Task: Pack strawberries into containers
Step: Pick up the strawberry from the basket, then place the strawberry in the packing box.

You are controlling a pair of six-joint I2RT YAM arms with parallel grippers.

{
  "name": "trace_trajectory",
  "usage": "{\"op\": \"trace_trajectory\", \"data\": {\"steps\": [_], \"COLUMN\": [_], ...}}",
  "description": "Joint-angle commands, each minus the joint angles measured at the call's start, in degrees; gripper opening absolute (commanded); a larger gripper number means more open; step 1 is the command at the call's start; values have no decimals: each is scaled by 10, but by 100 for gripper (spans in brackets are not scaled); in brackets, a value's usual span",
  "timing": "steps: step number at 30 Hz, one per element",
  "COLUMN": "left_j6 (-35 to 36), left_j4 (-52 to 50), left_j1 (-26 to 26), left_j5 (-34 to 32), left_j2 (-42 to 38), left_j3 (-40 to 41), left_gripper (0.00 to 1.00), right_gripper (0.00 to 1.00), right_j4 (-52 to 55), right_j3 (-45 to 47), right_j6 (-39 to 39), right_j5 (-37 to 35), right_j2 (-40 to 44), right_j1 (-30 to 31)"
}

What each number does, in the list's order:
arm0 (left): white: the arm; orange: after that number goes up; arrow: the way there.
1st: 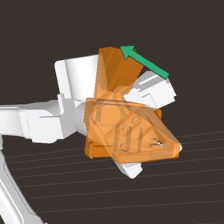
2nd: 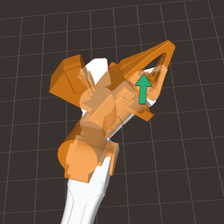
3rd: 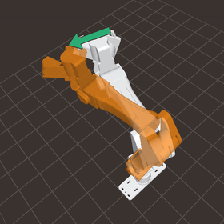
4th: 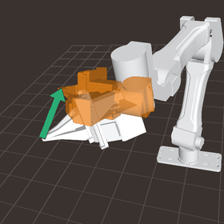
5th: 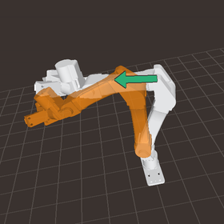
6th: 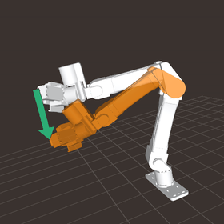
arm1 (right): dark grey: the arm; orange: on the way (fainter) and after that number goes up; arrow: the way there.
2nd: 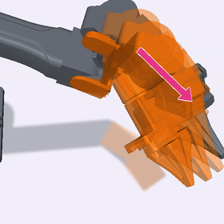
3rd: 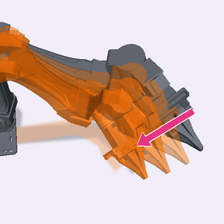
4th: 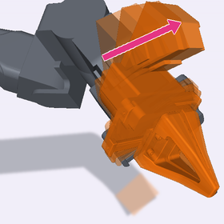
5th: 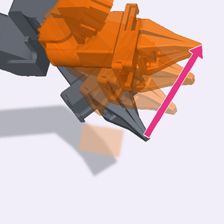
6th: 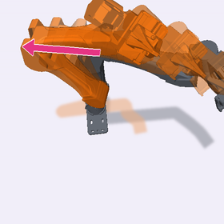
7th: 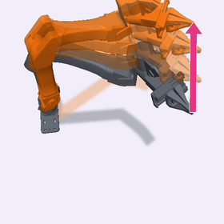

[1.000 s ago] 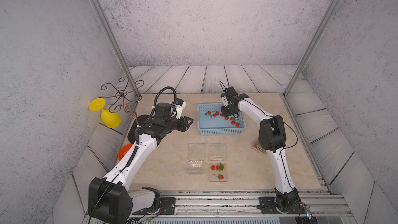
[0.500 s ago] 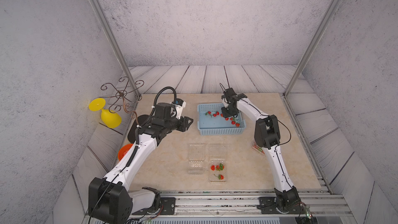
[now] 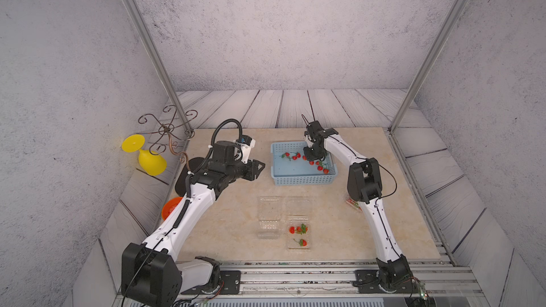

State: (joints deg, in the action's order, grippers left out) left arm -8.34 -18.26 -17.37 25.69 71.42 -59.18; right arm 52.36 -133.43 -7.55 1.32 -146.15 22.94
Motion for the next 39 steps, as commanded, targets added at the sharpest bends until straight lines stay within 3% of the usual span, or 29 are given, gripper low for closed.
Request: {"op": "trace_trajectory", "data": {"steps": [1, 7, 13, 27, 31, 39], "left_j6": [10, 10, 8, 6, 7, 3], "left_j4": [-8, -8, -6, -4, -4, -1], "left_j1": [4, 4, 4, 4, 4, 4], "left_j5": [-4, -3, 0, 2, -1, 3], "left_j2": [2, -1, -6, -11, -13, -12], "left_j3": [2, 2, 2, 3, 3, 2], "left_gripper": [46, 46, 46, 46, 46, 46], "right_gripper": [22, 9, 0, 0, 0, 0], "right_j4": [7, 14, -4, -44, -73, -84], "right_j3": [-1, 3, 51, 223, 342, 559], "right_j6": [-9, -4, 0, 0, 2, 2], "right_j5": [6, 7, 14, 64, 103, 147], "right_j2": [-14, 5, 87, 273, 363, 574], "right_j1": [-5, -7, -7, 1, 34, 167]}}
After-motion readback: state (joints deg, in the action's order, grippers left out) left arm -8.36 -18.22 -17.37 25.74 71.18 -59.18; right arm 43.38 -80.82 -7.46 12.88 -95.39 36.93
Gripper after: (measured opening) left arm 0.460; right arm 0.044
